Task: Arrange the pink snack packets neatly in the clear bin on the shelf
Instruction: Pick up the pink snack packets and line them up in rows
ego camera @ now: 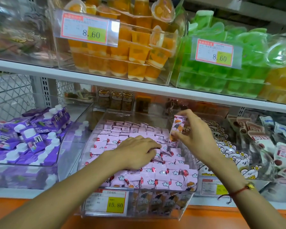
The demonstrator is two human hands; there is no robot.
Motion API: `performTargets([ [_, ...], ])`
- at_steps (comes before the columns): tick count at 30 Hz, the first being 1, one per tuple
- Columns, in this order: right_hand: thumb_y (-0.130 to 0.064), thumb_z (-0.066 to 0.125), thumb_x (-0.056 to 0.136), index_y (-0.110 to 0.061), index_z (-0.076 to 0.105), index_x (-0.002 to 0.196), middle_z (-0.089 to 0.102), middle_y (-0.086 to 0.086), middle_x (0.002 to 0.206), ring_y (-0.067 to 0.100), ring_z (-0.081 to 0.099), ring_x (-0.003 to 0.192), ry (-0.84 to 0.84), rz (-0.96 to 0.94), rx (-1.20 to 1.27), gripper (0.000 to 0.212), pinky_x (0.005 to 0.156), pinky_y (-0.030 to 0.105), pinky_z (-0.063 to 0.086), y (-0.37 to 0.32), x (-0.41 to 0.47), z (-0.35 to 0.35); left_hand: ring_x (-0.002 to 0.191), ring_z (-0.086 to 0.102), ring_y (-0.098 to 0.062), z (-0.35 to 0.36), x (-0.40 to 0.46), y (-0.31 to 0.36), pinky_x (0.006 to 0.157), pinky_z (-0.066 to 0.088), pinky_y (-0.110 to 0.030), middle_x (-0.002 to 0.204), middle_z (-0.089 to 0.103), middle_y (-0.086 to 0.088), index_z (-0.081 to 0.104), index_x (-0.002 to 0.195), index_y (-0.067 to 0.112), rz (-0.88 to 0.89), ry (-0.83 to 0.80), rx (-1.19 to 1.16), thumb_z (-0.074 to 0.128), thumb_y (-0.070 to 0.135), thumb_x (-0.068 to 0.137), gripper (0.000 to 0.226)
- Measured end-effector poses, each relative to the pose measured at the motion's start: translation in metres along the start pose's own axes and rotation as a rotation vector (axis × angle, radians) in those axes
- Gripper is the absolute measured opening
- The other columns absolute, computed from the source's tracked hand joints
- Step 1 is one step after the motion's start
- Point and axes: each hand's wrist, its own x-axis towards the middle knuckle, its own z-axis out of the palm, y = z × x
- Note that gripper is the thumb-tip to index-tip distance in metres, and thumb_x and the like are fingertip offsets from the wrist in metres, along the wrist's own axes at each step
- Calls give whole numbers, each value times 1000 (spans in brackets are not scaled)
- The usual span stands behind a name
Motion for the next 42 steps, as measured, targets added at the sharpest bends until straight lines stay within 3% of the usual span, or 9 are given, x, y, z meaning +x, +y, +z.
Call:
performTargets([
  [3, -13, 78, 72, -21, 60, 103, 51, -1, 108, 10, 51, 80, -32, -52, -175, 36, 63, 16, 43, 0, 7, -4, 133, 30, -15, 1, 0, -2, 100, 26, -34, 150, 32, 16, 33, 143, 39, 0, 0, -18, 23, 39, 102, 42],
  [10, -34, 46, 95, -35, 64, 116, 62, -11, 117, 15, 35, 106, -404, -228, -575, 27, 79, 30, 26, 0, 1, 12, 133, 30, -14, 3, 2, -3, 95, 26, -30, 150, 32, 15, 31, 143, 38, 15, -13, -32, 23, 39, 102, 42],
  [16, -18, 54, 89, -24, 59, 122, 57, -2, 119, 17, 52, 107, -117, 36, -229, 34, 84, 31, 46, 11, -16, -6, 129, 34, -18, -5, 8, 9, 102, 32, -37, 144, 38, 7, 38, 139, 24, 71, 98, -11, 35, 26, 100, 40],
  [20, -26, 53, 92, -24, 66, 112, 61, -6, 100, 8, 58, 72, -141, 171, -126, 23, 65, 26, 43, 19, -27, -11, 123, 37, -22, 3, 25, 30, 98, 34, -38, 138, 46, 1, 48, 132, 21, 66, 9, 19, 30, 30, 101, 37],
  [26, -26, 53, 92, -24, 68, 106, 64, -2, 105, 11, 56, 73, -96, 177, -147, 20, 63, 25, 40, 15, -29, -8, 117, 41, -23, -3, 25, 35, 91, 34, -36, 121, 57, -2, 59, 105, 17, 23, 0, 40, 27, 34, 102, 36],
  [30, -25, 56, 90, -22, 65, 111, 61, -1, 110, 18, 58, 91, -55, 134, -234, 23, 69, 28, 45, 4, -25, -11, 126, 39, -12, -25, -23, 10, 99, 37, -32, 141, 44, 10, 46, 135, 28, -21, 428, 133, 39, 32, 98, 38],
  [33, -26, 55, 91, -23, 63, 114, 60, -2, 111, 19, 54, 106, -27, 1, -215, 25, 75, 27, 40, -20, -15, -3, 112, 49, -17, -46, -78, -23, 75, 49, -34, 128, 49, 6, 46, 132, 27, -256, 685, 223, 48, 31, 92, 40],
  [37, -31, 45, 97, -22, 49, 132, 51, 3, 133, 21, 47, 122, -290, -159, -157, 36, 94, 33, 43, -66, -3, 37, 112, 57, -30, -44, -114, -44, 85, 46, -39, 123, 61, -4, 51, 125, 26, -640, 436, -9, 46, 38, 94, 34],
  [42, -42, 22, 102, -27, 14, 151, 5, -4, 160, 18, 8, 146, -790, -124, -155, 52, 118, 37, 14, -69, 2, 68, 90, 61, -34, -28, -116, -40, 61, 32, -33, 63, 54, 3, 51, 62, 26, -665, 532, -274, 45, 34, 96, 35],
])
